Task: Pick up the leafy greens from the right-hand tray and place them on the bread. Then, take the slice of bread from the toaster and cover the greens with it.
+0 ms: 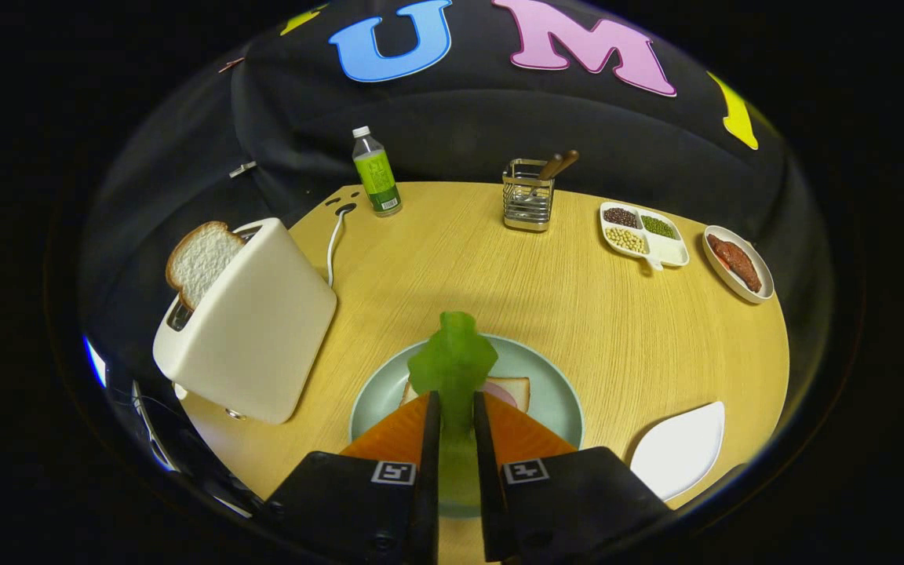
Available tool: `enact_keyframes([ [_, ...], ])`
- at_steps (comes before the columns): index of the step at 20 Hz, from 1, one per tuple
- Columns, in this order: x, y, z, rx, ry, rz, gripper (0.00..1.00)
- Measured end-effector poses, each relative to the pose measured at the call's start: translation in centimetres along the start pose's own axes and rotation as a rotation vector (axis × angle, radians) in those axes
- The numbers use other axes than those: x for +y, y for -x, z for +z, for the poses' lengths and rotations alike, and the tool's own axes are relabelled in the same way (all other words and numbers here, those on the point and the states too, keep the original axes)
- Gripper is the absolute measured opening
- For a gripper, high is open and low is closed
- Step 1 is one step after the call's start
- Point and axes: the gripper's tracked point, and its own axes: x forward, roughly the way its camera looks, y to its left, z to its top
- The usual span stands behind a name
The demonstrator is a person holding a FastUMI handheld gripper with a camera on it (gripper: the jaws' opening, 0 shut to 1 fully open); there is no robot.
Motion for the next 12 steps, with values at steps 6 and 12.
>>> enact_keyframes([
  [6,-0.6,-1.0,-1.3,0.043,0.046,-0.029,0.6],
  [12,-0.1,0.1,-0.3,-0.005,0.078,-0.05,0.99],
])
